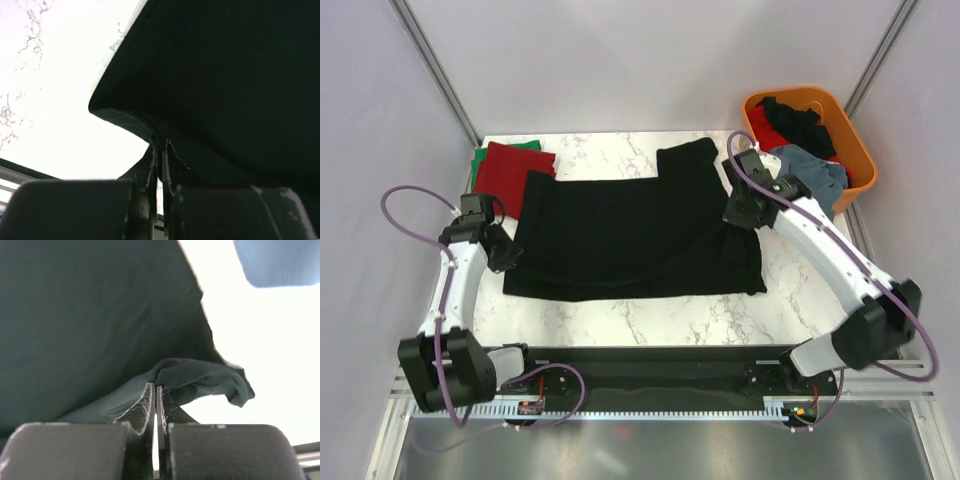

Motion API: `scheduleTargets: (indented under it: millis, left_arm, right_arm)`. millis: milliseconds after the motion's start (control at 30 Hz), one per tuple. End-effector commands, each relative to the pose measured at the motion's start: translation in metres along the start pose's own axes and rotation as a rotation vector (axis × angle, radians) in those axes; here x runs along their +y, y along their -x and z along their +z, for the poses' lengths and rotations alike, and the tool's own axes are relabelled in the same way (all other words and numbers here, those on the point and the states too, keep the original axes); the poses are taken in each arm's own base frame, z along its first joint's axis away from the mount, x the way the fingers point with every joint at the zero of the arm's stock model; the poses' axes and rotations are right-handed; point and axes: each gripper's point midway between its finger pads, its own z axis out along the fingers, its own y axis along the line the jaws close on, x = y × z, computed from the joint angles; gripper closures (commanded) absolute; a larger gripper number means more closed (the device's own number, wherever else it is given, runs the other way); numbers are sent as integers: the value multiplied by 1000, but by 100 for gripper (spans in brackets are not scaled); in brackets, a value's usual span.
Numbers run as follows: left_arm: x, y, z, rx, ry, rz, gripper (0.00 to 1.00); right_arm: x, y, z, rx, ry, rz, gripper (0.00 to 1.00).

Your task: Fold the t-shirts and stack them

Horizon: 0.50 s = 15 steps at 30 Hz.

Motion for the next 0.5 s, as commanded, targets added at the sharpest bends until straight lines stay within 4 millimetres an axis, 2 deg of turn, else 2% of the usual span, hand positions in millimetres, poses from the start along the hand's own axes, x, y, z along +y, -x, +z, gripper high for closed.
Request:
scheduleTargets:
  millis: [0,33,67,100,133,167,200,233,267,300,333,367,400,433,467]
  left_arm:
    - [-2,27,16,-43,13,21,96]
    - [1,23,31,4,37,15,93]
    - [1,24,39,17,45,2,89]
    - [0,21,45,45,36,-8,86]
    - [1,15,58,102,37,-22,61]
    - [5,17,63,110,34,-56,49]
    - [-4,13,64,146,-28,-78,39]
    - [-4,14,64,151,-45,-98,21]
    - [1,16,60,137,-59,-130,16]
    - [2,18,57,123,-78,-148,14]
    - [11,22,53,100,-70,-185,12]
    - [15,23,43,56,-77,-202,11]
    - [19,26,38,27,-76,-220,11]
    - [23,29,32,-4,-75,-256,11]
    - [27,27,24,-45,-71,-268,11]
  right_arm:
    - [6,32,40,-28,-19,-29,100]
    - [5,35,51,-23,-34,-47,100]
    - [11,48,58,-37,-22,-47,100]
    - [12,41,82,12,-47,-75,100]
    - [15,45,92,33,-39,-81,97]
    - [27,60,91,23,-6,-108,76]
    - [34,57,103,58,16,-129,56]
    - [38,62,102,52,29,-146,35]
    - [41,72,95,34,35,-160,12]
    - [38,80,85,0,23,-158,6]
    - [30,77,81,-1,8,-163,2]
    - [23,76,75,-16,-4,-157,2]
    - [16,80,55,-56,4,-130,2]
    - [-6,58,60,-18,-49,-126,2]
    - [-13,58,39,-63,-28,-68,2]
